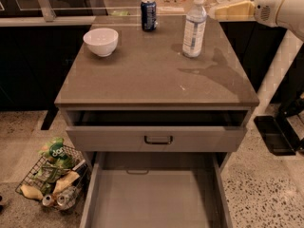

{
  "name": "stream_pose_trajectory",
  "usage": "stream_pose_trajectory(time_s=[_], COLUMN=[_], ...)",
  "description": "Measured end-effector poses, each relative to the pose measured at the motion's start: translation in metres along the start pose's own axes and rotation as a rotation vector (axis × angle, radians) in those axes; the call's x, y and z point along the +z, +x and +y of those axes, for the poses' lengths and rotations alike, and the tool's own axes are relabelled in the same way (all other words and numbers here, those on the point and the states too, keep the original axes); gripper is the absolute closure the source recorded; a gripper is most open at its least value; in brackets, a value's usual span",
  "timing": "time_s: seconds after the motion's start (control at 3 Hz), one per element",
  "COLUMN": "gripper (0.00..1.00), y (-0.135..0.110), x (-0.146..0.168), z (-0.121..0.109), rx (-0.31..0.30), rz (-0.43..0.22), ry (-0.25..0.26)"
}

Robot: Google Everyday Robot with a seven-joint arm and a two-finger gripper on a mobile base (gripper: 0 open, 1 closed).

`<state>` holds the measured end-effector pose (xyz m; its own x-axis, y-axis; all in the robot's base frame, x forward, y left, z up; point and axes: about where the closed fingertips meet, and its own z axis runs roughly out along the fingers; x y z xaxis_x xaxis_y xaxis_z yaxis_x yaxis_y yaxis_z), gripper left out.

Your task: Place blue plastic bottle into middle drawer

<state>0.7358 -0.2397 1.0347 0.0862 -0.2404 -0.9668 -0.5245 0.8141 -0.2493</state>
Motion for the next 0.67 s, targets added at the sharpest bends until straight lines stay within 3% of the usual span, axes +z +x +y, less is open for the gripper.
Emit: stream_pose_trajectory(time_s=[0.67], gripper=[0.0], y=[0.03], x=[0.059], z=[-0.009], rx=[0.106], rz=[0.027], ry=[-0.042])
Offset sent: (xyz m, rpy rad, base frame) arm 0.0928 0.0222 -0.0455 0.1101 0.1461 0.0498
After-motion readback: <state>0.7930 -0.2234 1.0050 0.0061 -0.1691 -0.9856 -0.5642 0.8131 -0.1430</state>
